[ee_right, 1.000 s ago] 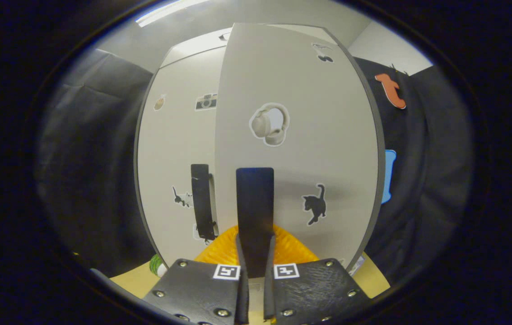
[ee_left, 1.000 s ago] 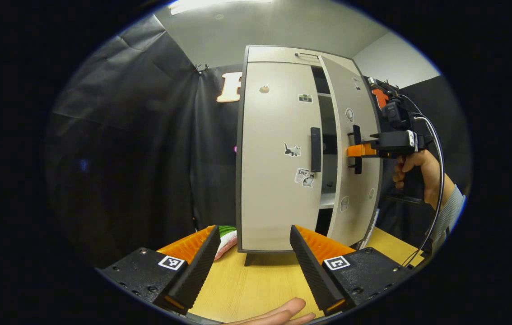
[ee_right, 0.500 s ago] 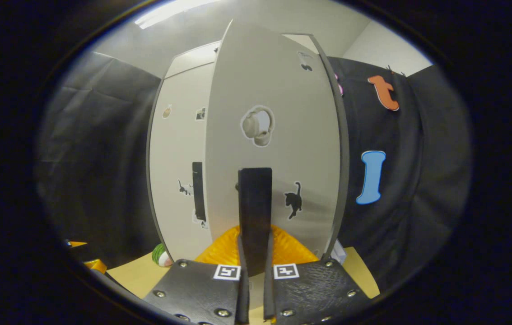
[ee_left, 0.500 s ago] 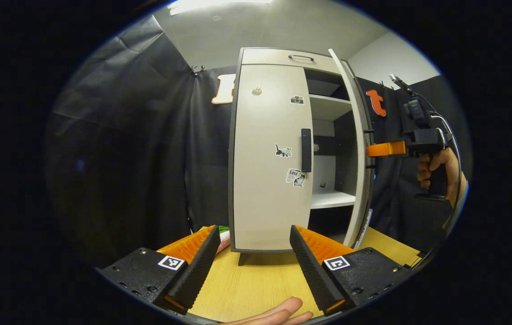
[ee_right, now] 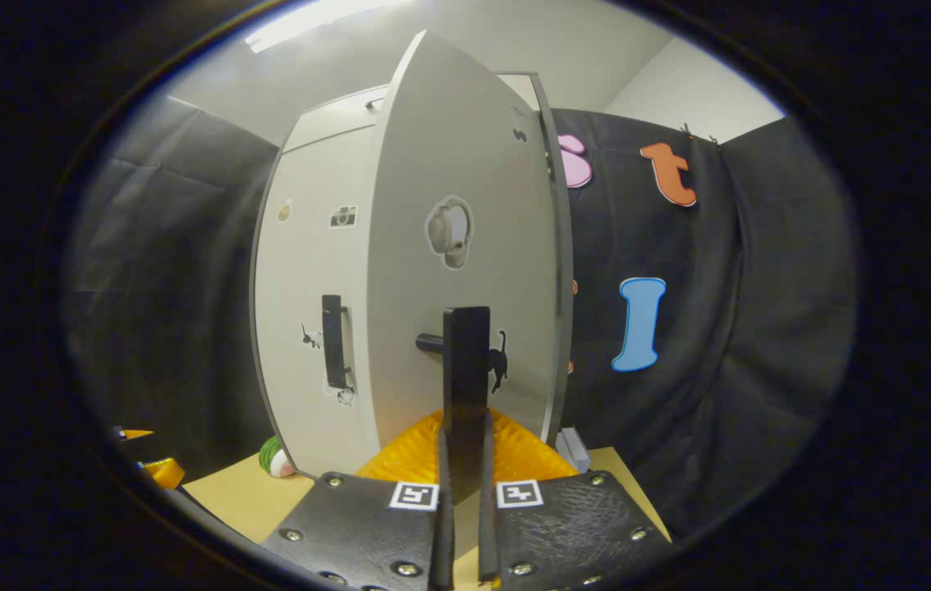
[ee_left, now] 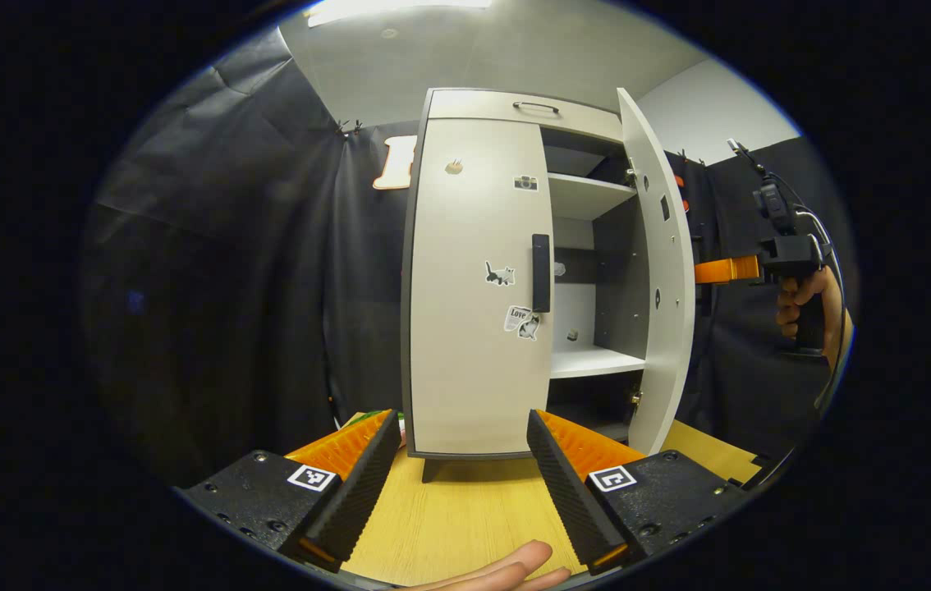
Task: Open the right door of the double-door shoe cabinet with the right hand, and open the left door with the left hand.
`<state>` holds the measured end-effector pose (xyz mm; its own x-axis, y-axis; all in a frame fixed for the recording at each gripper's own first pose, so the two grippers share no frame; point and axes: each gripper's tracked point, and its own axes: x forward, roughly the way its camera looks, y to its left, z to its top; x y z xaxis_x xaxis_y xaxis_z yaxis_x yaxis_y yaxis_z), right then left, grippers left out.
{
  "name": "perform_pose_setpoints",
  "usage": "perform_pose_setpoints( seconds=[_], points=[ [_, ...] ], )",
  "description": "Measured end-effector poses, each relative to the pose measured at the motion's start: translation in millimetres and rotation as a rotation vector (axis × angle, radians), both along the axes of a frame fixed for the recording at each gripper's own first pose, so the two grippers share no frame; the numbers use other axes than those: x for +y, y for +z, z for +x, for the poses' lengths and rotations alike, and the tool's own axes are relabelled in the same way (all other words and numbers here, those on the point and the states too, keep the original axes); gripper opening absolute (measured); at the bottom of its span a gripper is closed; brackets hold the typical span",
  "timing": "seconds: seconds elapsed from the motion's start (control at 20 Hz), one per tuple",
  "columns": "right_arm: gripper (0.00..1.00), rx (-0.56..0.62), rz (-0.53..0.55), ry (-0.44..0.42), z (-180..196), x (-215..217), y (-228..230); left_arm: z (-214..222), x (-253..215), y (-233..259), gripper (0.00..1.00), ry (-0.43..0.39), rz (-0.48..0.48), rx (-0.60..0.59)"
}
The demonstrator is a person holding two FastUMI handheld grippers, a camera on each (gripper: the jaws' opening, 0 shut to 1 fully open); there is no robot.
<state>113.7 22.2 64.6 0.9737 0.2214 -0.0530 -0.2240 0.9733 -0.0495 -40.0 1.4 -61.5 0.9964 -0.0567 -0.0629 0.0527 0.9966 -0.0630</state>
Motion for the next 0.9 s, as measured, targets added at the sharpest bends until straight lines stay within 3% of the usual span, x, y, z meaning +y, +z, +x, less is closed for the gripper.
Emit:
perform_pose_setpoints(
  seconds=[0.45, 0.5, 0.6, 0.75, 0.9],
  points=[
    [0.11, -0.013, 0.015, -0.038, -2.5, -32.8, 3.7, 3.6, -5.8, -5.5, 0.96, -0.025, -0.009, -0.005],
    [0.11, -0.020, 0.023, -0.058, 1.0, -42.0, 3.5, 4.4, -5.5, -5.5, 0.96, -0.022, -0.012, -0.006],
    [0.02, -0.030, 0.042, -0.121, 1.2, -66.6, 5.9, 7.4, -7.4, -2.6, 0.96, -0.018, -0.019, -0.013],
    [0.01, -0.043, 0.042, -0.202, 5.9, -110.2, 8.2, 8.6, -21.9, -3.2, 0.96, -0.050, -0.026, -0.008],
    [0.01, 0.008, 0.113, -0.117, 12.3, -117.6, 2.8, 5.8, -31.7, -1.2, 0.96, -0.067, -0.033, -0.004]
  ],
)
